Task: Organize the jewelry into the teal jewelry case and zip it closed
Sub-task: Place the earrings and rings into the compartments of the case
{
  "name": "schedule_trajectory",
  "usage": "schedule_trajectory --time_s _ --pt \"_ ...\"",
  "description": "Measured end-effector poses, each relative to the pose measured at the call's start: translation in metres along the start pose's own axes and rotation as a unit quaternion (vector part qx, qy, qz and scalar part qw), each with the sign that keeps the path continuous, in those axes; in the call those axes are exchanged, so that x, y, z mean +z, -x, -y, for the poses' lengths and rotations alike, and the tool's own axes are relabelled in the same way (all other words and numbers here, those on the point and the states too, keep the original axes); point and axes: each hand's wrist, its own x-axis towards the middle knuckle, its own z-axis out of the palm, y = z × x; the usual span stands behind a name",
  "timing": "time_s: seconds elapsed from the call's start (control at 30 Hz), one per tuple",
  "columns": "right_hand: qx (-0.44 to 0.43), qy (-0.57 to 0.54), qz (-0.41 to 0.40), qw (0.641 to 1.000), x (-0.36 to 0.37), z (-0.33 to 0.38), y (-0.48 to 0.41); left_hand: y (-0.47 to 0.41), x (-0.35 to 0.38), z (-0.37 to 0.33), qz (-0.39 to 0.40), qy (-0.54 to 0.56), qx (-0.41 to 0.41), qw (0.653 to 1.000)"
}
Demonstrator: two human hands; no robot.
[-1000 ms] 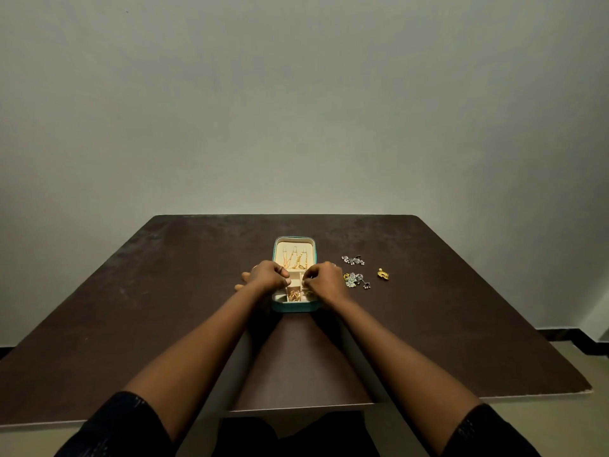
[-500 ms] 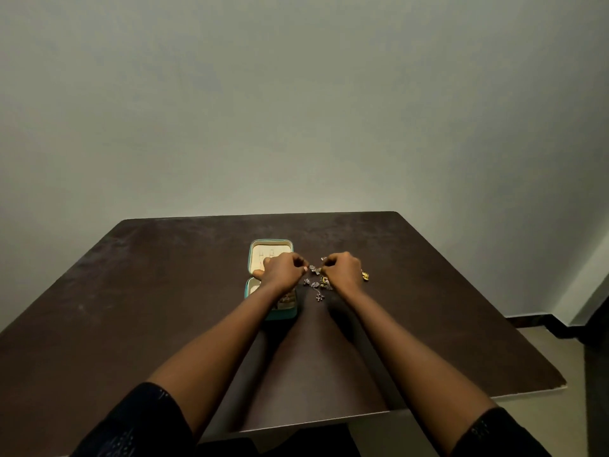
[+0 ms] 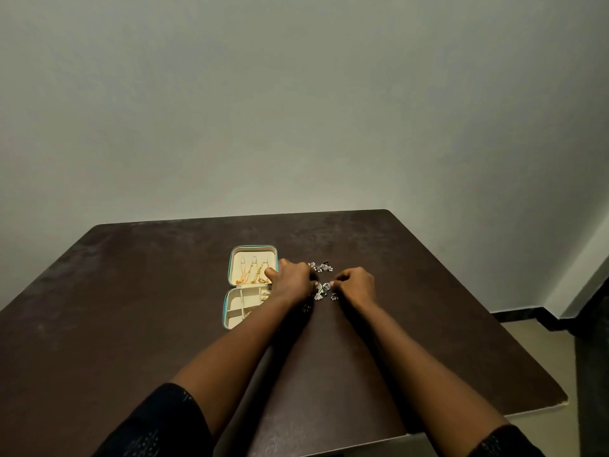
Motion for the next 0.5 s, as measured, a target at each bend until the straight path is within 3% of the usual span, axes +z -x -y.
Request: schedule_trajectory --time_s 0.33,0.4,0.5 --pt "-0.042 0.068 0.008 0.997 0.012 0.0 -0.011 -0.009 0.011 0.013 -0.024 0.041 -0.03 0.998" --pt "-0.024 0.015 0.005 1.0 0.01 -0.001 -0.014 -0.009 0.01 0.014 -0.032 0.034 -0.022 0.999" --pt "0.015 -0.164 0.019 0.986 0.005 0.0 -0.016 -0.009 0.009 0.015 -0.033 0.034 -0.017 0.999"
